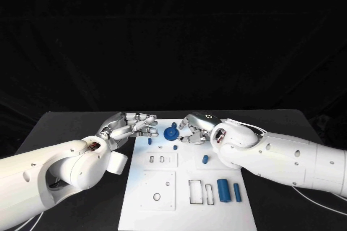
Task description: Assemble the parts on the task board
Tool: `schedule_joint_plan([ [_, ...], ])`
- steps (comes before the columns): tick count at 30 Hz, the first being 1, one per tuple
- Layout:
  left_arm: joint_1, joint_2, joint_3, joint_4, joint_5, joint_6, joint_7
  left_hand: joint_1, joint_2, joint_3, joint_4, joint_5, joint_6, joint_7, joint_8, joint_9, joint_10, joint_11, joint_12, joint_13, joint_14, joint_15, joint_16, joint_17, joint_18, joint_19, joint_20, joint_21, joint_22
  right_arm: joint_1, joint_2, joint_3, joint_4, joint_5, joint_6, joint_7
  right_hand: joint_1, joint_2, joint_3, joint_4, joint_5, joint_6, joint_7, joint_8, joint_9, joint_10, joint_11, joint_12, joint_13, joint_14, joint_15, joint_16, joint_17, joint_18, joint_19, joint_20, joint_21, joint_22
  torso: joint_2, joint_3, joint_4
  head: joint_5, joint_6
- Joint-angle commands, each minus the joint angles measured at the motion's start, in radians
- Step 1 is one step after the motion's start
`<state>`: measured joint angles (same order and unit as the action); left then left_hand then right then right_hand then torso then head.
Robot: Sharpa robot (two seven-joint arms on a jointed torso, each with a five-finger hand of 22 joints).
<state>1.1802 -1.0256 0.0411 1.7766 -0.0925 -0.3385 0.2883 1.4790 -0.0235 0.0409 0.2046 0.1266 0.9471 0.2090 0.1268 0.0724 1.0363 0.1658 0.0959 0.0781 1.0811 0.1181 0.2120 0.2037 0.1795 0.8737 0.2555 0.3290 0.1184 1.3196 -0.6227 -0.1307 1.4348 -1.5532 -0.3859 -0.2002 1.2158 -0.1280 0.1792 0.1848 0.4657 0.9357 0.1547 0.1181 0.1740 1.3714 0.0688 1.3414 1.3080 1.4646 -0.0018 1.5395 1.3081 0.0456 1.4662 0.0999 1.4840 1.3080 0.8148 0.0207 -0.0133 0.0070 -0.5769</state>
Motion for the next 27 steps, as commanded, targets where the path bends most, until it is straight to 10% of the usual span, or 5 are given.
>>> schedule_joint_plan([
  [1,0.001,0.001,0.001,-0.002,0.002,0.025,0.008,0.007,0.001,-0.001,-0.008,0.003,-0.001,0.006,-0.006,-0.001,-0.005,0.0,-0.003,-0.001,-0.004,0.001,-0.005,0.001,0.005,0.003,0.001,-0.001,-0.001,0.012,-0.052,0.003,0.049,0.073,-0.041,0.047,0.021,-0.012,-0.002,-0.019,-0.024,0.007,-0.001,-0.009,0.001,0.004,0.0,0.001,0.017,0.094,-0.002,0.001,0.214,-0.016,0.031,0.004,0.001,0.171,-0.007,0.0013,-0.0082,-0.002,0.001],
  [11,0.001,0.009,0.001,-0.012,0.002,0.044,0.014,0.014,-0.004,-0.002,-0.016,0.003,0.002,0.002,-0.007,0.0,-0.001,-0.002,-0.004,0.0,-0.004,0.0,-0.008,0.003,0.005,0.003,0.001,-0.002,-0.003,0.03,-0.253,0.006,0.11,0.325,-0.004,0.207,0.092,-0.025,-0.01,-0.073,-0.156,0.01,-0.02,-0.028,0.0,0.013,-0.015,0.008,0.025,0.092,-0.015,-0.004,0.206,-0.01,0.015,-0.004,-0.019,0.153,-0.022,0.0036,-0.0185,-0.02,0.003],
  [27,0.0,0.02,0.0,-0.027,0.001,0.051,0.013,0.017,-0.004,-0.002,-0.018,0.003,0.004,0.001,-0.007,0.0,0.001,-0.003,-0.004,0.0,-0.003,-0.001,-0.008,0.004,0.005,0.003,0.001,-0.002,-0.003,-0.004,-0.334,0.005,0.003,0.335,0.008,0.287,0.13,-0.023,-0.015,-0.102,-0.15,-0.014,-0.022,-0.05,-0.005,0.01,-0.019,0.002,0.021,0.093,-0.02,-0.002,0.21,-0.01,0.016,-0.013,-0.02,0.155,-0.025,0.0092,-0.0216,-0.026,0.0],
])
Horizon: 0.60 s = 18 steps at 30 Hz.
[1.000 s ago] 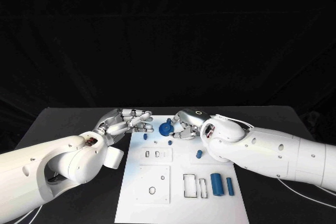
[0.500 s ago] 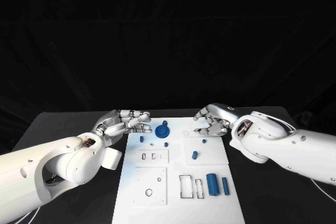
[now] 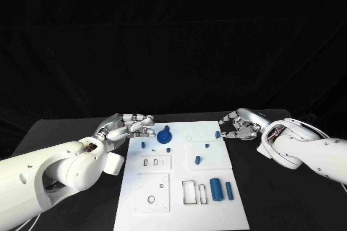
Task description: Assemble the parts on the task board
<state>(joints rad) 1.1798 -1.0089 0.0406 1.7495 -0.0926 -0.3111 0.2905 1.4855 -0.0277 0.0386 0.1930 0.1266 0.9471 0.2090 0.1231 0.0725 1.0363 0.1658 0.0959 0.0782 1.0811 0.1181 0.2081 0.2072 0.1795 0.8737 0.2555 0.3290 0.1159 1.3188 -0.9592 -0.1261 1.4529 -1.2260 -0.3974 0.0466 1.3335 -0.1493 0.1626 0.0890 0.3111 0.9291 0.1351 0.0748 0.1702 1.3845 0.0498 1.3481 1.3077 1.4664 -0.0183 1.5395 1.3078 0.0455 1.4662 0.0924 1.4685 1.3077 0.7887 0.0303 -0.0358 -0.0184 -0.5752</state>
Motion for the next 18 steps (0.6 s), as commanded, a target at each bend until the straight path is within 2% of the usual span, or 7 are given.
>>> schedule_joint_plan([
  [1,0.0,0.003,0.0,0.0,0.001,0.024,0.011,0.01,0.0,0.001,-0.006,0.003,0.004,0.001,-0.003,0.0,0.001,-0.003,-0.004,0.0,-0.003,-0.001,-0.004,0.001,0.005,0.003,0.001,-0.002,-0.001,-0.005,0.004,0.0,-0.02,0.007,0.022,0.041,0.012,-0.002,0.002,-0.006,0.005,-0.007,-0.002,-0.006,-0.001,-0.003,0.0,-0.005,0.021,0.091,-0.004,-0.002,0.21,-0.01,0.016,-0.006,-0.005,0.156,0.001,-0.0004,0.0009,-0.001,-0.002],
  [4,0.0,0.004,0.0,-0.001,0.001,0.024,0.011,0.01,0.0,0.001,-0.006,0.003,0.004,0.001,-0.003,0.0,0.001,-0.003,-0.004,0.0,-0.003,-0.001,-0.004,0.001,0.005,0.003,0.001,-0.002,-0.001,-0.012,0.01,0.0,-0.034,0.005,0.029,0.04,0.013,-0.001,0.002,-0.007,0.007,-0.008,-0.001,-0.007,-0.001,-0.003,0.001,-0.005,0.022,0.091,-0.003,-0.002,0.211,-0.011,0.017,-0.005,-0.004,0.156,0.001,-0.0015,-0.0003,-0.001,-0.003],
  [9,0.0,0.003,0.0,-0.003,0.001,0.024,0.01,0.012,0.001,0.001,-0.008,0.003,0.004,0.001,-0.003,0.0,0.002,-0.004,-0.004,0.0,-0.002,-0.001,-0.004,0.001,0.005,0.004,0.001,-0.002,-0.001,-0.028,0.025,0.0,-0.05,0.002,0.034,0.041,0.017,0.003,0.003,-0.009,0.011,-0.004,0.001,-0.005,0.0,-0.001,0.003,-0.003,0.023,0.091,-0.001,-0.001,0.211,-0.011,0.017,-0.004,-0.004,0.157,0.002,-0.0004,-0.0013,-0.001,-0.006],
  [15,0.0,0.004,0.0,-0.003,0.001,0.025,0.01,0.012,0.001,0.001,-0.008,0.003,0.004,0.001,-0.003,0.0,0.002,-0.004,-0.004,0.0,-0.002,-0.001,-0.004,0.001,0.005,0.004,0.001,-0.002,-0.001,-0.04,0.05,0.0,-0.081,0.001,0.034,0.043,0.033,0.019,0.016,-0.019,0.008,0.013,0.002,0.001,0.004,0.004,0.004,0.002,0.029,0.092,0.0,0.001,0.215,-0.012,0.021,-0.002,-0.001,0.161,0.001,-0.0015,0.0003,-0.003,-0.008],
  [18,0.0,0.004,0.0,-0.003,0.001,0.025,0.01,0.012,0.001,0.001,-0.008,0.003,0.004,0.001,-0.003,0.0,0.002,-0.004,-0.004,0.0,-0.002,-0.001,-0.004,0.001,0.005,0.004,0.001,-0.002,-0.001,-0.045,0.058,0.0,-0.09,0.001,0.032,0.044,0.039,0.027,0.024,-0.024,0.004,0.024,0.002,0.003,0.005,0.005,0.003,0.003,0.031,0.093,0.0,0.001,0.216,-0.013,0.023,-0.002,0.002,0.165,0.001,-0.0016,0.0007,0.0,-0.009],
])
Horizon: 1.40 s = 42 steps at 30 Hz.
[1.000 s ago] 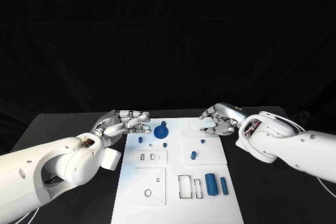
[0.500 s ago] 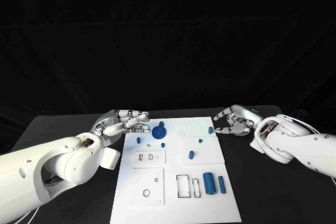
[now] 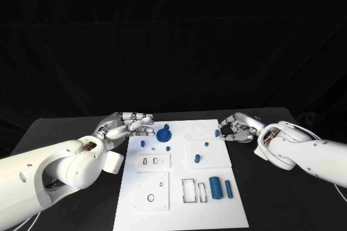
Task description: Assemble the parts on the task board
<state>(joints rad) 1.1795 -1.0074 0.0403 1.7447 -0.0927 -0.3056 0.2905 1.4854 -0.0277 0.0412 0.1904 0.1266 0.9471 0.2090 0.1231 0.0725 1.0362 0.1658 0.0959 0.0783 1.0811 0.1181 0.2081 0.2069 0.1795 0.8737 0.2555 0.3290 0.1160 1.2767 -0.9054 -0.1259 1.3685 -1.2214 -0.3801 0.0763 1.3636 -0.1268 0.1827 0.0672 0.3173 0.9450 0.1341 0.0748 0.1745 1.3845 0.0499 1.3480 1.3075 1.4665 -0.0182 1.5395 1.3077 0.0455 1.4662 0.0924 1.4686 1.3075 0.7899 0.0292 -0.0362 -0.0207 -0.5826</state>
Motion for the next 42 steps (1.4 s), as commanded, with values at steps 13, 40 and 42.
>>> schedule_joint_plan([
  [13,0.001,0.002,0.001,0.0,0.001,0.021,0.008,0.014,0.003,0.0,-0.006,0.004,0.005,0.001,-0.004,0.001,0.002,-0.004,-0.005,0.0,-0.002,-0.001,-0.005,0.002,0.005,0.004,0.001,-0.002,-0.002,-0.011,0.032,0.0,-0.036,0.002,0.002,0.016,0.005,0.019,0.018,-0.001,-0.004,0.029,0.006,0.006,0.003,0.013,0.005,0.011,0.039,0.094,0.001,0.005,0.221,-0.015,0.029,-0.002,0.008,0.172,-0.001,0.0,-0.0005,0.008,-0.004],
  [40,0.001,0.003,0.001,0.001,0.001,0.022,0.002,0.015,0.004,0.0,-0.006,0.004,0.005,0.001,-0.004,0.001,0.002,-0.004,-0.006,0.0,-0.001,-0.001,-0.005,0.003,0.005,0.004,0.001,-0.002,-0.002,-0.021,0.067,0.001,-0.062,0.005,0.0,0.011,-0.002,0.041,0.05,-0.005,-0.003,0.103,-0.001,0.027,0.012,0.025,-0.001,0.024,0.053,0.095,-0.002,0.007,0.225,-0.017,0.035,-0.002,0.014,0.18,-0.001,0.0002,0.0001,0.012,-0.002],
  [42,0.001,0.003,0.001,0.001,0.001,0.022,0.002,0.015,0.004,0.0,-0.006,0.004,0.005,0.001,-0.004,0.001,0.002,-0.004,-0.006,0.0,-0.001,-0.001,-0.005,0.003,0.005,0.004,0.001,-0.002,-0.002,-0.021,0.067,0.001,-0.063,0.005,0.0,0.011,-0.002,0.041,0.05,-0.005,-0.003,0.103,-0.001,0.027,0.012,0.025,-0.001,0.024,0.053,0.095,-0.002,0.007,0.225,-0.017,0.035,-0.002,0.014,0.18,-0.001,0.0002,0.0,0.012,-0.001],
])
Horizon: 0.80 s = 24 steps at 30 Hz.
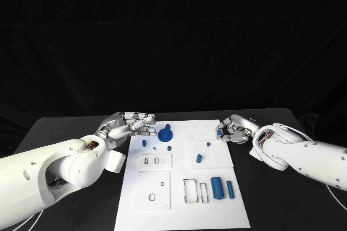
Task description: Assemble the parts on the task board
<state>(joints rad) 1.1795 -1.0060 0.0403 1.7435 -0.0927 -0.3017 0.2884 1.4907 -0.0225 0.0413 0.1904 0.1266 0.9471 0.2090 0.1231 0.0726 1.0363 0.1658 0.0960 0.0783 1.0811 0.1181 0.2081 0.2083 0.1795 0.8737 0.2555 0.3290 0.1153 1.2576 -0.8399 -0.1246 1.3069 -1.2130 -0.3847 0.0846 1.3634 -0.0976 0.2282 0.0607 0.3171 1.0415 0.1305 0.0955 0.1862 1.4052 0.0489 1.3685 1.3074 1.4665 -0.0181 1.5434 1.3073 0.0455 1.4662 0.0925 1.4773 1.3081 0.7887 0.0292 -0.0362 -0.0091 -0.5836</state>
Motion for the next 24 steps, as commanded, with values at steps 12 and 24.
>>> schedule_joint_plan([
  [12,0.001,0.0,0.001,0.002,0.001,0.018,0.004,0.01,0.001,0.001,-0.007,0.004,0.004,0.002,-0.005,0.0,0.001,-0.003,-0.007,0.0,-0.001,-0.001,-0.006,0.002,0.005,0.005,0.001,-0.002,-0.002,-0.002,0.002,-0.001,0.001,0.005,-0.019,0.011,0.003,0.043,0.031,-0.004,-0.013,0.047,-0.013,0.025,0.009,0.008,-0.012,0.003,0.054,0.095,-0.011,0.004,0.227,-0.019,0.041,-0.009,0.013,0.187,0.001,0.0013,-0.0005,0.002,-0.001],
  [24,0.0,0.003,0.0,-0.008,0.001,0.019,0.004,0.011,0.002,0.002,-0.007,0.004,0.004,0.002,-0.006,0.0,0.001,-0.003,-0.007,0.0,-0.001,-0.001,-0.006,0.002,0.005,0.005,0.001,-0.002,-0.002,0.022,-0.016,0.006,0.126,0.008,-0.041,-0.03,-0.011,0.059,0.036,0.0,-0.032,0.07,-0.027,0.041,0.017,0.012,-0.024,0.002,0.054,0.096,-0.021,0.006,0.229,-0.024,0.052,-0.018,0.026,0.201,-0.002,-0.0009,-0.0004,0.007,-0.01],
])
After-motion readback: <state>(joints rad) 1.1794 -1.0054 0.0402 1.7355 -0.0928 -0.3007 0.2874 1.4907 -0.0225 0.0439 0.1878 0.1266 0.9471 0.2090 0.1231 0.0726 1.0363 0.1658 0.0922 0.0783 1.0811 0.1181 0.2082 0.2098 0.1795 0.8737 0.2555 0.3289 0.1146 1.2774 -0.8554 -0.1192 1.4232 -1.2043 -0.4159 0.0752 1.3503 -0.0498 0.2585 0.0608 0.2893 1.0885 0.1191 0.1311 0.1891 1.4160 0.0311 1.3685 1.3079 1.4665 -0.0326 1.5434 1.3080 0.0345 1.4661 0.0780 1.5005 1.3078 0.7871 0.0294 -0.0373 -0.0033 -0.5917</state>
